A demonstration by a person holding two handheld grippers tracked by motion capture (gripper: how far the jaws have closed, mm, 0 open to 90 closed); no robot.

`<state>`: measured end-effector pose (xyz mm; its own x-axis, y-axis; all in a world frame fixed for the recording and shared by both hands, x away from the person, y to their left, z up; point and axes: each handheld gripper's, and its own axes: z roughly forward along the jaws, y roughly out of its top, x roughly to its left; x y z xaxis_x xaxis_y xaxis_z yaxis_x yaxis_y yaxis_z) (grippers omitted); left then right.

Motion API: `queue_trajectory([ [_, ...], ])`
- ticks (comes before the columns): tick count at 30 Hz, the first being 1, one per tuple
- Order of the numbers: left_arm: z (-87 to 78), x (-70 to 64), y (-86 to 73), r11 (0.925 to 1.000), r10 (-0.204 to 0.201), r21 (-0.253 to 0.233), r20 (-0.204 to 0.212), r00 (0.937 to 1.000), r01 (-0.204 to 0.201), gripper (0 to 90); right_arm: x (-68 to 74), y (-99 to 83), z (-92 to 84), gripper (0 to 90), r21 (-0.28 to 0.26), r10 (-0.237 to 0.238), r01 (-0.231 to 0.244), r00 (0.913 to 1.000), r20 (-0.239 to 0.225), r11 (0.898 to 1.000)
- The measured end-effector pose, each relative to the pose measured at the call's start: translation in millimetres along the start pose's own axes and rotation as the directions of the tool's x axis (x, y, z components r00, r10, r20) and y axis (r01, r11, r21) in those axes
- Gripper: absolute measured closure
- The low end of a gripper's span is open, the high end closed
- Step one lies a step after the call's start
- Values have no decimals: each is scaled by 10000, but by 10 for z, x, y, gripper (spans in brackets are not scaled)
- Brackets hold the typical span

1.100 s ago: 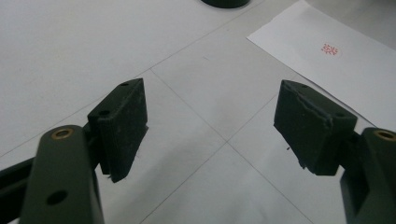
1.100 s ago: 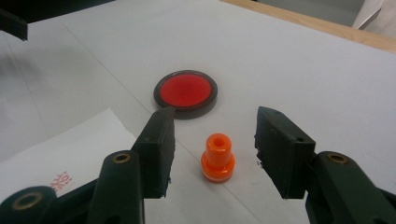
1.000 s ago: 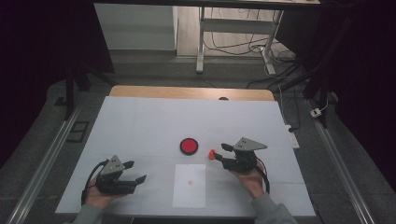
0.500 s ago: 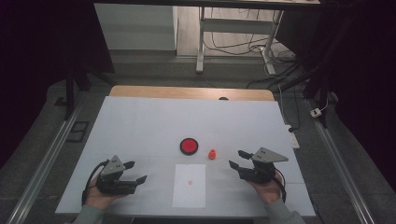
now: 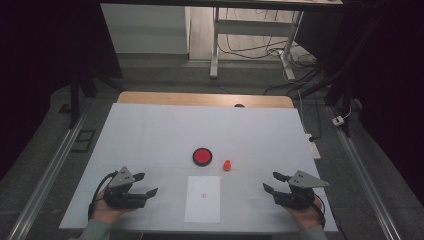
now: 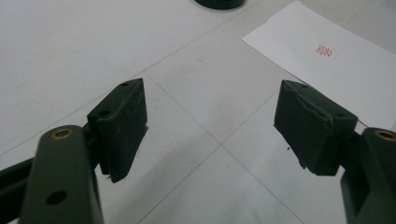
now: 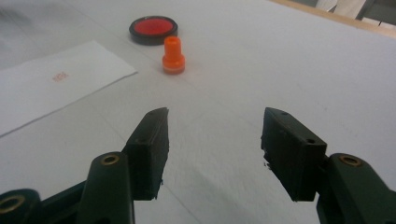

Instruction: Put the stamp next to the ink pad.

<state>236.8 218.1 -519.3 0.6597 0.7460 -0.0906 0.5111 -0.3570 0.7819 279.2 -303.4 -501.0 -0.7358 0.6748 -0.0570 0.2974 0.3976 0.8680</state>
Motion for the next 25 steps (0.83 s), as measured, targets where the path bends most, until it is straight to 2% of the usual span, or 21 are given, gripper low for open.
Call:
queue_trajectory([
  [25, 3, 6, 0, 10000, 22, 53, 13, 10000, -22, 259, -16, -23, 31, 421, 78, -13, 15, 9998, -204, 10000],
])
